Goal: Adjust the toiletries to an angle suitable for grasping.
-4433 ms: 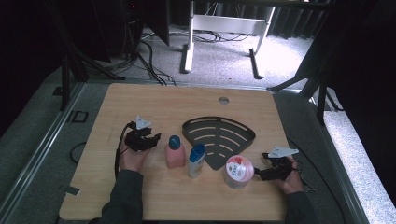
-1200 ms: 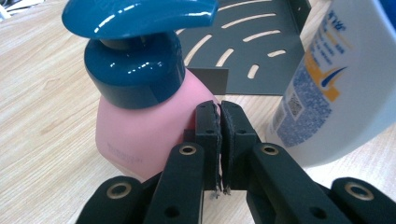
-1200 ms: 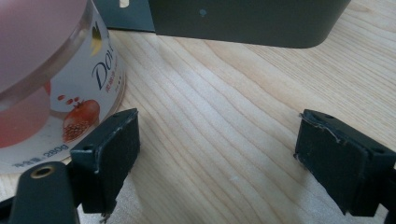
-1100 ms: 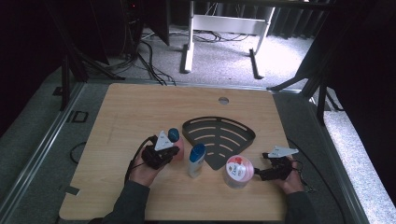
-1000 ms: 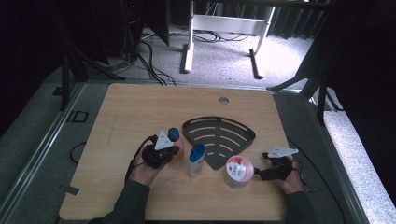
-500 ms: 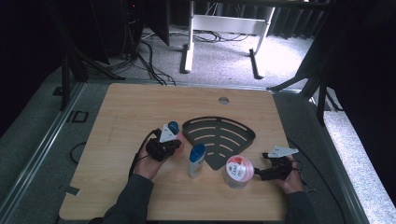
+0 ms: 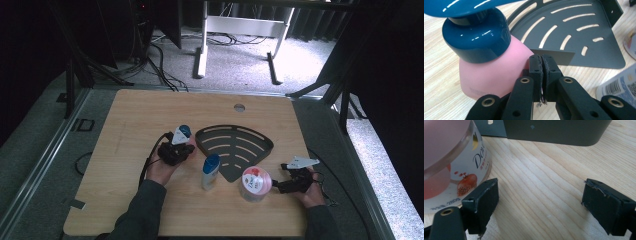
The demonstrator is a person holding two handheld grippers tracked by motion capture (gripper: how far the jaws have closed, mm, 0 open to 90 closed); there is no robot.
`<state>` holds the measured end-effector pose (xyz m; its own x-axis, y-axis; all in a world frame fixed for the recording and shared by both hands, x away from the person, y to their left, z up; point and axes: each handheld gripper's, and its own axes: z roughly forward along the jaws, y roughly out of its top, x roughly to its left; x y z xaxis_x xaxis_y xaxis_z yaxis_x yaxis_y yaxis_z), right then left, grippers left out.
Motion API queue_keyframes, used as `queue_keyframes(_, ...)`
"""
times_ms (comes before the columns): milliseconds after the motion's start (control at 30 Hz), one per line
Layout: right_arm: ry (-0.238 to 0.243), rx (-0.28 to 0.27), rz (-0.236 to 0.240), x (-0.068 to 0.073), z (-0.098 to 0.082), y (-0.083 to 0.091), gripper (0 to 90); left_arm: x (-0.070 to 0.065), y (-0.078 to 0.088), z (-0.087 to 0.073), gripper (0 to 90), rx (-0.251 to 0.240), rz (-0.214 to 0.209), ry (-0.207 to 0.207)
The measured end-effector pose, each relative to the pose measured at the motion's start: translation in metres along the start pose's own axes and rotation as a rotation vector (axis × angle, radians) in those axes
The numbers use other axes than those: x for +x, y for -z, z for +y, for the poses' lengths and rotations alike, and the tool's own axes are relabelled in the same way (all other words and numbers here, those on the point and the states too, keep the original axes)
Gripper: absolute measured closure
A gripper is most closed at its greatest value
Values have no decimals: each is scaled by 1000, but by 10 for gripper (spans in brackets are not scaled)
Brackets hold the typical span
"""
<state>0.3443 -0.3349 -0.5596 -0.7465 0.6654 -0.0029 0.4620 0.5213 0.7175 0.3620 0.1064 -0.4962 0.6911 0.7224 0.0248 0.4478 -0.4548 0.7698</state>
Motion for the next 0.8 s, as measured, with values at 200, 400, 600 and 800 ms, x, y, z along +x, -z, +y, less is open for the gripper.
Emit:
queue_keyframes(200, 0, 0, 0, 0, 0, 0, 136, 5, -3, 2, 867, -3, 3, 3)
queue_keyframes(400, 0, 0, 0, 0, 0, 0, 136, 8, -7, 4, 863, -11, -8, 16)
queue_keyframes(600, 0, 0, 0, 0, 0, 0, 136, 5, 3, 4, 843, -38, -16, 27)
queue_keyframes(800, 0, 0, -1, 0, 0, 0, 136, 0, 21, 5, 833, -65, -41, 34)
